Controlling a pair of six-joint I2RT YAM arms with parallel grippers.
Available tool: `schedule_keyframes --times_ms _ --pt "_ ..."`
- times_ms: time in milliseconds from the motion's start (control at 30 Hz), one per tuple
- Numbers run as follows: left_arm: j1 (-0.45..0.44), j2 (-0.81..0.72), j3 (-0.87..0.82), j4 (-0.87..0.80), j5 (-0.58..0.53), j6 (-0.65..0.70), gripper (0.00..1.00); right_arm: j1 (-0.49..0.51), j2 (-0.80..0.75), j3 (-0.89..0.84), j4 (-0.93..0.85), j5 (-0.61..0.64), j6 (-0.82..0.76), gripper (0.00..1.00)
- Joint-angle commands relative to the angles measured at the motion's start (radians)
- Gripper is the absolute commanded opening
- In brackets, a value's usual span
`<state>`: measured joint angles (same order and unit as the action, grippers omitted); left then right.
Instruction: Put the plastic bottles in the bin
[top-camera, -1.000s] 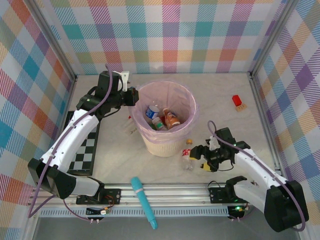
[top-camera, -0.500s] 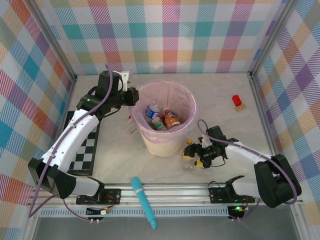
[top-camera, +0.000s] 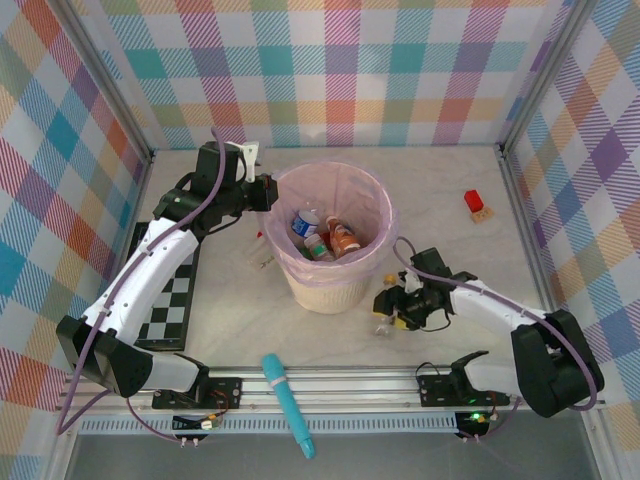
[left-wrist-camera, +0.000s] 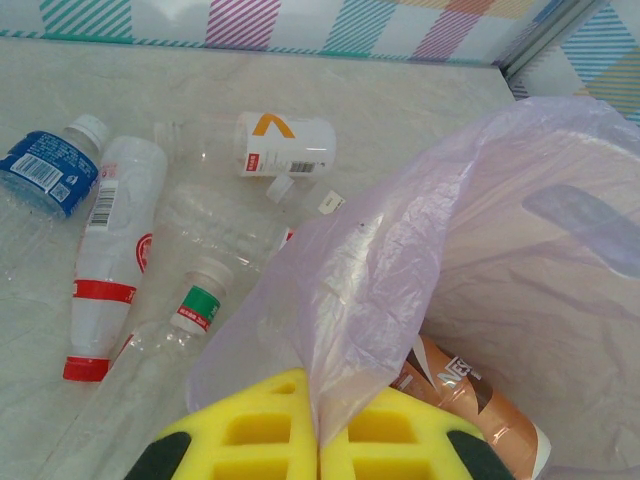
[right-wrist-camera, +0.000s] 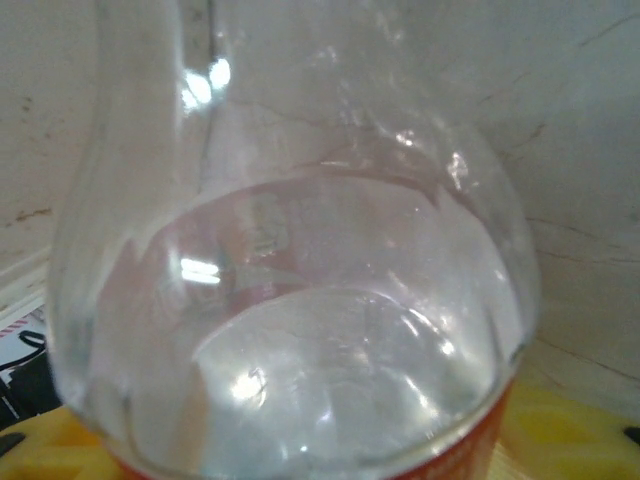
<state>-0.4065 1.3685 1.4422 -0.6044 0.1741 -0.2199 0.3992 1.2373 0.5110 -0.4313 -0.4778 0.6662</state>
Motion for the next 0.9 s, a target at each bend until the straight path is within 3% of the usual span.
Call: schedule_keyframes --times_ms 0,300,433,567,767,867 --pt "-0.005 0.019 -0.011 -0.001 0.022 -0.032 0.0 -0.009 -0.038 0.077 -0.141 0.082 -0.082 0.57" --pt "-0.005 0.017 -0.003 -0.021 0.03 -0.015 0.0 -0.163 -0.179 0.272 -0.447 0.183 -0.247 0.56" --pt "-0.005 0.034 0.024 -0.055 0.019 0.003 0.0 -0.202 -0.156 0.456 -0.644 0.295 -0.354 0.55" --pt "-0.005 0.032 0.032 -0.067 0.018 0.011 0.0 -0.284 -0.159 0.629 -0.73 0.288 -0.402 0.54" --pt "-0.008 0.028 0.043 -0.097 -0.018 0.026 0.0 -0.294 -0.093 0.978 -0.863 0.444 -0.497 0.53" --pt "-0.02 0.029 0.044 -0.101 -0.032 0.036 0.0 -0.263 -0.04 1.157 -0.886 0.442 -0.539 0.51"
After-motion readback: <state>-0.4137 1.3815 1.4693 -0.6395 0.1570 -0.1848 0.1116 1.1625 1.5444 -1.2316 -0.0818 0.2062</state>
